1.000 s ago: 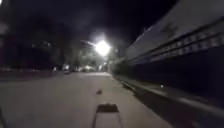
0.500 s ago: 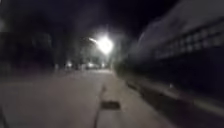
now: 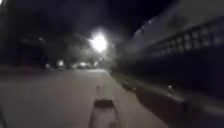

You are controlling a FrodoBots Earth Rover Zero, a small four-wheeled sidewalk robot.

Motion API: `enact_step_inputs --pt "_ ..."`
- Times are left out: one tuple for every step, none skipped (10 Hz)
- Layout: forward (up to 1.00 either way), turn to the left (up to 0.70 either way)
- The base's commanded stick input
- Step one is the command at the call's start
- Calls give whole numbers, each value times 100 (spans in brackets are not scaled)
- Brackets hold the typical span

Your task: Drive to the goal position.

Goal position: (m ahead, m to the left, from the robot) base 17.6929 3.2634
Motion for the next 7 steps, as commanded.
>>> enact_step_inputs --pt "70 0" --pt "70 0" --pt "70 0" --pt "70 0" --pt "70 0" --pt "70 0" --pt "70 0"
